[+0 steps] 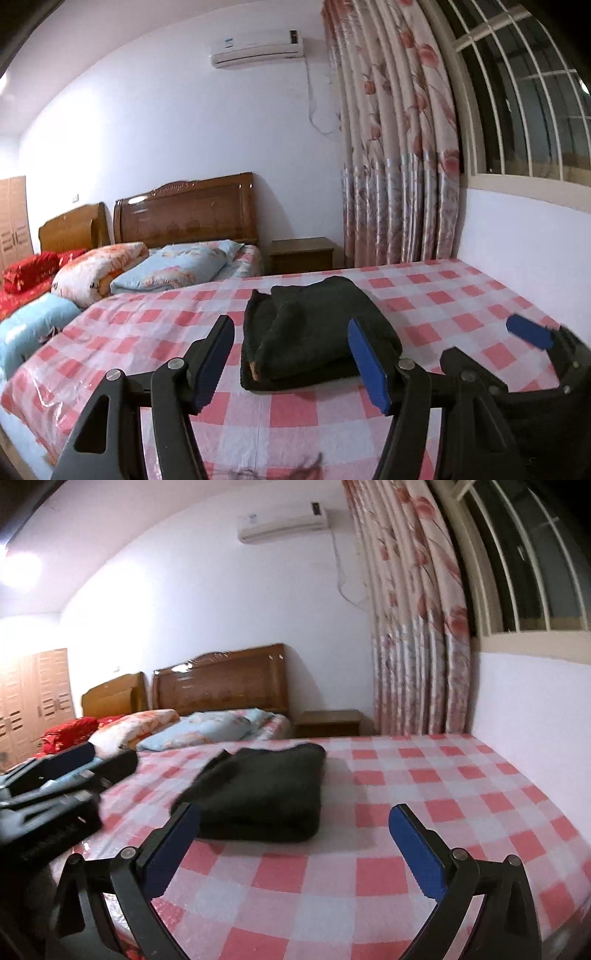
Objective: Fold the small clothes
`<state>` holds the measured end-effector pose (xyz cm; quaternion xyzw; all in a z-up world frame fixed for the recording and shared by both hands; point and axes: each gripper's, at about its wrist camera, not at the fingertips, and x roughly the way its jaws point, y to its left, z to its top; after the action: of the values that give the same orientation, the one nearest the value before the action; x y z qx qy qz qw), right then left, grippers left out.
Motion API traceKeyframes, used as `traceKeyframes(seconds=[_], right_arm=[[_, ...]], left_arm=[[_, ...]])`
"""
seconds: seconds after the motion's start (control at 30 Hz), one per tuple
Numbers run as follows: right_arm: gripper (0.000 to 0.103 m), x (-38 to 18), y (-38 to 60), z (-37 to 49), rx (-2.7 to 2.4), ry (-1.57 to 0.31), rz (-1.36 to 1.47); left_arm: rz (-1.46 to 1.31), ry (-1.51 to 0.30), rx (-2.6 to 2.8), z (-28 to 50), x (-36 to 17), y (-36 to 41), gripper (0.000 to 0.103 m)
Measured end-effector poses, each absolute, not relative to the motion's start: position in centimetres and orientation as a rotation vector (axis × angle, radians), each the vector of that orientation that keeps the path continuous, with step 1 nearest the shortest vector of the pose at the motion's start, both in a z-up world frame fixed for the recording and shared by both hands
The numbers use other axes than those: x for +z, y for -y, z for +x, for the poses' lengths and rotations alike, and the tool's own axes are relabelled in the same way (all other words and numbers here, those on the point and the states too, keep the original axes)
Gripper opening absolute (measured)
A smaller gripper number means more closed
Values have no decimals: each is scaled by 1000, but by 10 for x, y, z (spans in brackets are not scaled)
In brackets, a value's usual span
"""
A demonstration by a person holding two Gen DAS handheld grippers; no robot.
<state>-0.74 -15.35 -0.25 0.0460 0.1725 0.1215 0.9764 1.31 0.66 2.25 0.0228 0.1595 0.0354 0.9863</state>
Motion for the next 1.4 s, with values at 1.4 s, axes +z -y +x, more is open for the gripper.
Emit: traceKeyframes(seconds=[1.4], right_arm=[[103, 4, 139, -19, 262, -302, 46]], left_arm=[[-14, -337, 118, 12, 18, -34, 65]])
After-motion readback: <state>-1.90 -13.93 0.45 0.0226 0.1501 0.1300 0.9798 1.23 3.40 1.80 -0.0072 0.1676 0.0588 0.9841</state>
